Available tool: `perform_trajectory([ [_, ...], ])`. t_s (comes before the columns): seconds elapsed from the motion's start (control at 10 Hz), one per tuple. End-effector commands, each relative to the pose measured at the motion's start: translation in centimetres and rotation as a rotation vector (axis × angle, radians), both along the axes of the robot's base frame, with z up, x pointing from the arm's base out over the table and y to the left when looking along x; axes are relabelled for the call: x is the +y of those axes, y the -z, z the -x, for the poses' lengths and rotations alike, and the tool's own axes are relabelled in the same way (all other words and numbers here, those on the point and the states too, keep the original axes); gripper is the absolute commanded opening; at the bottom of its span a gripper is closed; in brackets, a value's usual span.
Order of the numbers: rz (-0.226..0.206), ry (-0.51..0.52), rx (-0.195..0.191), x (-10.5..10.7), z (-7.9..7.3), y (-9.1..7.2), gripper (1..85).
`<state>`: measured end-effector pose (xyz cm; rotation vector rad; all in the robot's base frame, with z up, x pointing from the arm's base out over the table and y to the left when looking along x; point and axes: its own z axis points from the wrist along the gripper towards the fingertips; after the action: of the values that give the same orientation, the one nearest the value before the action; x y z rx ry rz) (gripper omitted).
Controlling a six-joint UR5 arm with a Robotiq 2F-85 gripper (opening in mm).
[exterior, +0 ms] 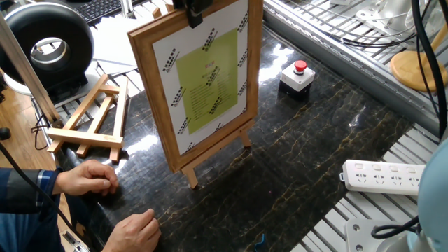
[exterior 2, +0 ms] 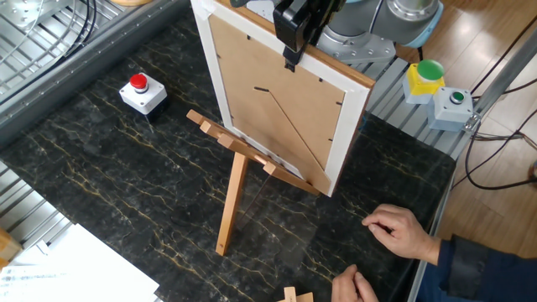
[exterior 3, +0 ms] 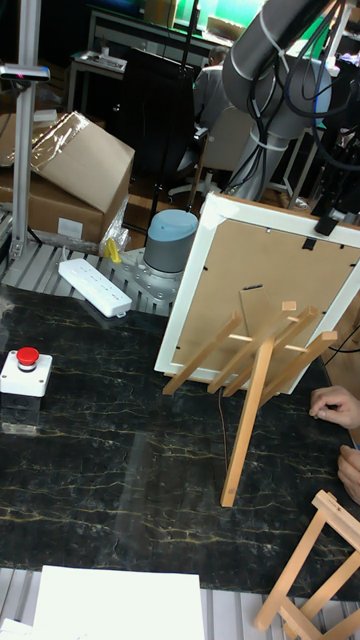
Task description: Put the photo frame on the bracket
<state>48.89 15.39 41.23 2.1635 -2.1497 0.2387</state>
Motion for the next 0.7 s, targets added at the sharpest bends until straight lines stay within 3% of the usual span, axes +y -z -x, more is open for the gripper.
perform_trajectory([
  [0.0,-0.014,-0.017,0.001,-0.1,-0.2,-0.3,36.7],
  [0.6,-0.042,0.029,-0.019,-0.7,-1.4,-0.5,36.3],
])
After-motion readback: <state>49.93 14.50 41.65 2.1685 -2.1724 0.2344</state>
